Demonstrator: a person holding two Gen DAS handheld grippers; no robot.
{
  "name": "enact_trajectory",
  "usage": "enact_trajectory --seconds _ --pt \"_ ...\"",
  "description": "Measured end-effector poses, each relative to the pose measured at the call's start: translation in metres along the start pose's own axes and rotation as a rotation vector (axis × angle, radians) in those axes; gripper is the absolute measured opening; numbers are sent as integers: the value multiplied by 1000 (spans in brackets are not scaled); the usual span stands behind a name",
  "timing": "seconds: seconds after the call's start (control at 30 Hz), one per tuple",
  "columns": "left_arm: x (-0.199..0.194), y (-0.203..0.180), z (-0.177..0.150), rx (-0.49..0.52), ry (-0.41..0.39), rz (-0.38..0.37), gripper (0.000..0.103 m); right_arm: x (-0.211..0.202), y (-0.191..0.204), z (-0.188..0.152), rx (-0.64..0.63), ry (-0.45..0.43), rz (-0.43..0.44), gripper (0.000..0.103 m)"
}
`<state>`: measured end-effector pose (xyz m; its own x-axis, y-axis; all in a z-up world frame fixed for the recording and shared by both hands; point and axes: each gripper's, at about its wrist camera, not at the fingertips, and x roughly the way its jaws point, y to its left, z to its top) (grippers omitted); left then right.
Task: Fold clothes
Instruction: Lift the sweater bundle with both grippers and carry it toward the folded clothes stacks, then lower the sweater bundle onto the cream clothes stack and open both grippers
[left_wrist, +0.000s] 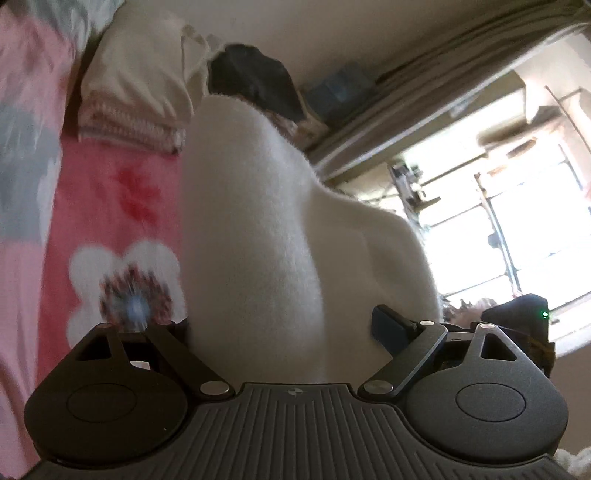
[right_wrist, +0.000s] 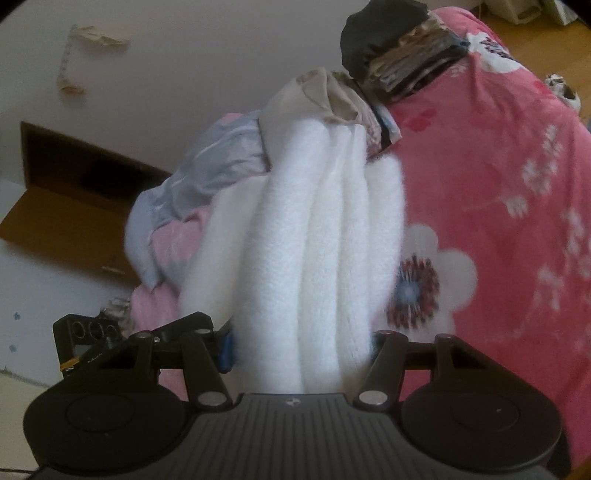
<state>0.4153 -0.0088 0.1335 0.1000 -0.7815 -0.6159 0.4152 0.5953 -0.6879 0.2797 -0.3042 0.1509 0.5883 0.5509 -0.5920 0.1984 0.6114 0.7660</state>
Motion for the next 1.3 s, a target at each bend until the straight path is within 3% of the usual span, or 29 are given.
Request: enact_trajectory --seconds 0.17,0.4,0.6,0.7,0.9,0.97,1.1,1.2,1.3 --pt "44 31 95 14 -71 96 87 75 -5 96 -87 -20 45 61" --pt "93 81 226 1 -246 230 83 198 -15 249 -153 -8 161 61" --pt "108 110 296 0 -387 322 82 263 -4 314 -176 -1 208 61" --pt "114 123 314 -33 -418 356 82 295 2 345 -188 2 230 61" --pt "134 152 317 -55 -407 427 82 323 -16 358 -151 4 252 61" --pt "136 159 315 -67 -412 425 82 332 -22 362 -138 4 259 61" --pt "125 164 319 -133 -423 352 81 336 -28 364 -106 11 290 61" --pt "126 168 319 -134 -423 377 81 334 -26 358 -103 14 296 61" --pt "135 175 313 -146 -421 460 94 346 -36 351 -99 11 238 66"
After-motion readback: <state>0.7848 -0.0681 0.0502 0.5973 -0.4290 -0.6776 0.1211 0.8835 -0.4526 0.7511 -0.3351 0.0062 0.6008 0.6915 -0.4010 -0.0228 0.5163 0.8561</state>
